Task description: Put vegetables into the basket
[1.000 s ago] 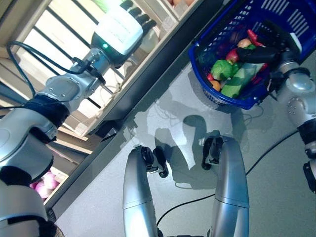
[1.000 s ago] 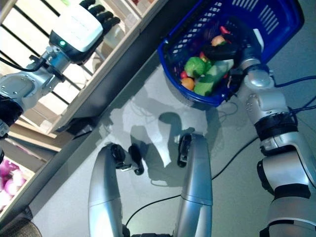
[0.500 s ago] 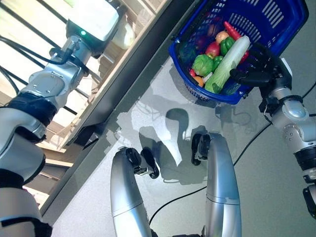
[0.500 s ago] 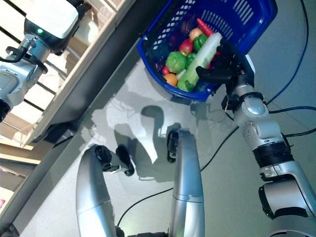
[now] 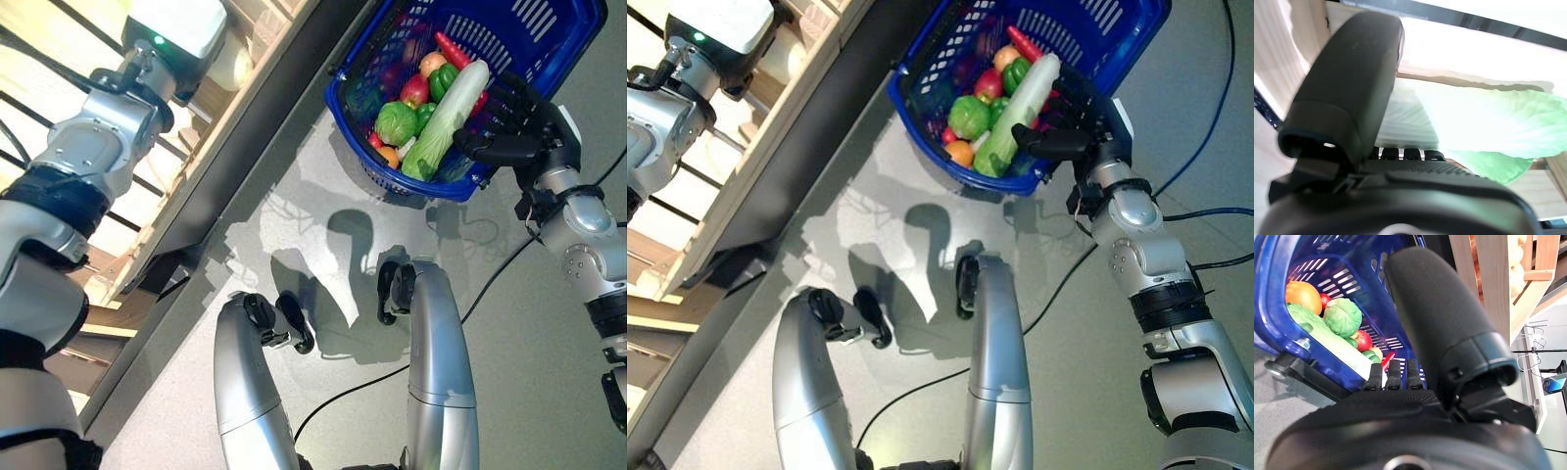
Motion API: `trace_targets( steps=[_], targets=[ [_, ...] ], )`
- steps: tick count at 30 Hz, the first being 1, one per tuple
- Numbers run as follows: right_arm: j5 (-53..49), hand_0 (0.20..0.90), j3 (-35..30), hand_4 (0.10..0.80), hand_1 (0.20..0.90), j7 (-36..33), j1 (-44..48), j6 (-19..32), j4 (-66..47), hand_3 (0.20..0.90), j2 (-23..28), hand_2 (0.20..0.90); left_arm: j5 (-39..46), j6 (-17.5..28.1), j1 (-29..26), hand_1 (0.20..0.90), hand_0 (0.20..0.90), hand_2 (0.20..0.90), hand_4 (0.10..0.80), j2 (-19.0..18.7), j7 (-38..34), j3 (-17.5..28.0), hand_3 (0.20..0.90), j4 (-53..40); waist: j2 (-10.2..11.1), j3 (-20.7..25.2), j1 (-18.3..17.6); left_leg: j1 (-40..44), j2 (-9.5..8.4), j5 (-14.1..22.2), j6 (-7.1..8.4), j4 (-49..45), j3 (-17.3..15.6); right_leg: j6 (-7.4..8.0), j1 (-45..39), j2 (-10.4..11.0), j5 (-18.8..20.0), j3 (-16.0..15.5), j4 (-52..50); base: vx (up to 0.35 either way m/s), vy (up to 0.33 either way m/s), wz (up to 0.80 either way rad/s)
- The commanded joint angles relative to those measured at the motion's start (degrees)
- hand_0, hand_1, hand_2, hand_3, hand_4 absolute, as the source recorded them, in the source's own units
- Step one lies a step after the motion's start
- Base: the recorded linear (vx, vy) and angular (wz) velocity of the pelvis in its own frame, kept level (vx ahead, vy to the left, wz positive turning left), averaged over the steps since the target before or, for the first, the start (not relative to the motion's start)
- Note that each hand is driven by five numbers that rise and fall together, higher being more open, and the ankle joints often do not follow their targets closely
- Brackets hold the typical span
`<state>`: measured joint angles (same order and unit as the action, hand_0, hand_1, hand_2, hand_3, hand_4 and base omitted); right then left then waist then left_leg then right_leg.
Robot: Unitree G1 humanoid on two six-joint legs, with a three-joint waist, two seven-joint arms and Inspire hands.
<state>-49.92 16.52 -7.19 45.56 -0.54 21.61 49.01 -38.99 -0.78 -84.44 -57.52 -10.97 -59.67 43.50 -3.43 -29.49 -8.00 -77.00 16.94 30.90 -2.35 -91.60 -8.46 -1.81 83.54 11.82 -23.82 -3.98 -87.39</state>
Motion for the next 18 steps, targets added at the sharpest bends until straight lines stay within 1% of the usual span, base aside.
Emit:
trace_targets(
  steps=[1, 2, 4, 5, 8, 14, 18],
  targets=[
    [0.89, 0.900, -6.74, 0.800, 0.900, 1.57, 0.40, 7.60, -6.06, 0.900, -0.44, 0.900, 5.31, -4.67, 0.07, 0.900, 0.900, 0.900, 0.800, -3.02, 6.74, 0.80, 0.900, 7.42, 0.97, 3.11, -0.31, -1.18, 0.31, 0.96, -0.23, 2.69, 0.48, 0.32, -3.62, 4.27, -0.50, -0.25, 3.06, -0.005, -0.034, 0.00],
    [1.05, 0.900, -7.18, 0.800, 0.900, 1.51, 0.20, 7.74, -6.51, 0.900, -0.28, 0.900, 6.68, -4.86, 0.84, 0.300, 0.300, 0.300, 0.400, -3.29, 7.17, 1.62, 0.300, 7.87, 0.92, 3.15, -0.28, -0.76, 0.48, 0.99, -0.21, 2.80, 0.39, 0.30, -4.05, 4.46, -0.65, -0.38, 3.12, 0.000, 0.000, 0.00],
    [1.00, 0.900, -7.82, 0.800, 0.900, 1.47, 0.11, 8.48, -7.22, 0.900, -0.27, 0.900, 8.36, -4.57, 1.63, 0.300, 0.300, 0.300, 0.400, -3.70, 6.70, 2.66, 0.300, 8.06, 0.83, 3.23, -0.18, -0.40, 0.53, 0.99, -0.18, 2.87, 0.40, 0.26, -4.45, 4.54, -0.81, -0.45, 3.10, -0.016, -0.032, -0.02],
    [1.40, 0.900, -8.59, 0.800, 0.900, 1.55, -0.20, 8.51, -7.90, 0.900, -0.42, 0.900, 9.59, -4.14, 2.33, 0.300, 0.300, 0.300, 0.400, -3.98, 6.08, 4.03, 0.300, 8.22, 0.78, 3.50, -0.02, 0.02, 0.56, 1.04, -0.22, 3.03, 0.38, 0.24, -4.98, 4.66, -0.91, -0.57, 3.36, -0.018, -0.037, -0.03],
    [2.29, 0.900, -9.81, 0.800, 0.900, 2.03, -0.55, 9.16, -8.64, 0.900, -1.03, 0.900, 9.23, -3.06, 3.63, 0.300, 0.300, 0.300, 0.400, -4.26, 5.04, 6.32, 0.300, 8.04, 0.69, 3.73, 0.23, 0.79, 0.46, 1.01, -0.22, 3.42, 0.39, 0.21, -5.74, 4.76, -1.10, -0.67, 3.62, -0.011, -0.024, -0.02],
    [1.77, 0.900, -11.54, 0.800, 0.900, 3.44, -0.57, 10.35, -9.94, 0.900, -2.45, 0.900, 9.86, -1.61, 5.83, 0.300, 0.300, 0.300, 0.400, -4.55, 5.80, 9.01, 0.300, 8.07, 0.60, 4.11, 0.59, 2.07, 0.50, 0.65, -0.04, 4.51, 0.48, 0.27, -6.92, 5.07, -1.16, -0.88, 4.33, -0.020, -0.022, 0.01],
    [2.60, 0.900, -11.46, 0.800, 0.900, 3.75, -0.19, 11.45, -10.80, 0.900, -3.18, 0.900, 10.09, -1.61, 7.52, 0.300, 0.300, 0.300, 0.400, -4.61, 4.27, 10.25, 0.300, 7.86, 0.54, 4.17, 0.88, 2.74, 0.45, 0.31, 0.05, 5.22, 0.49, 0.23, -7.65, 5.22, -1.14, -1.16, 4.88, -0.026, -0.018, 0.02]
  ],
)
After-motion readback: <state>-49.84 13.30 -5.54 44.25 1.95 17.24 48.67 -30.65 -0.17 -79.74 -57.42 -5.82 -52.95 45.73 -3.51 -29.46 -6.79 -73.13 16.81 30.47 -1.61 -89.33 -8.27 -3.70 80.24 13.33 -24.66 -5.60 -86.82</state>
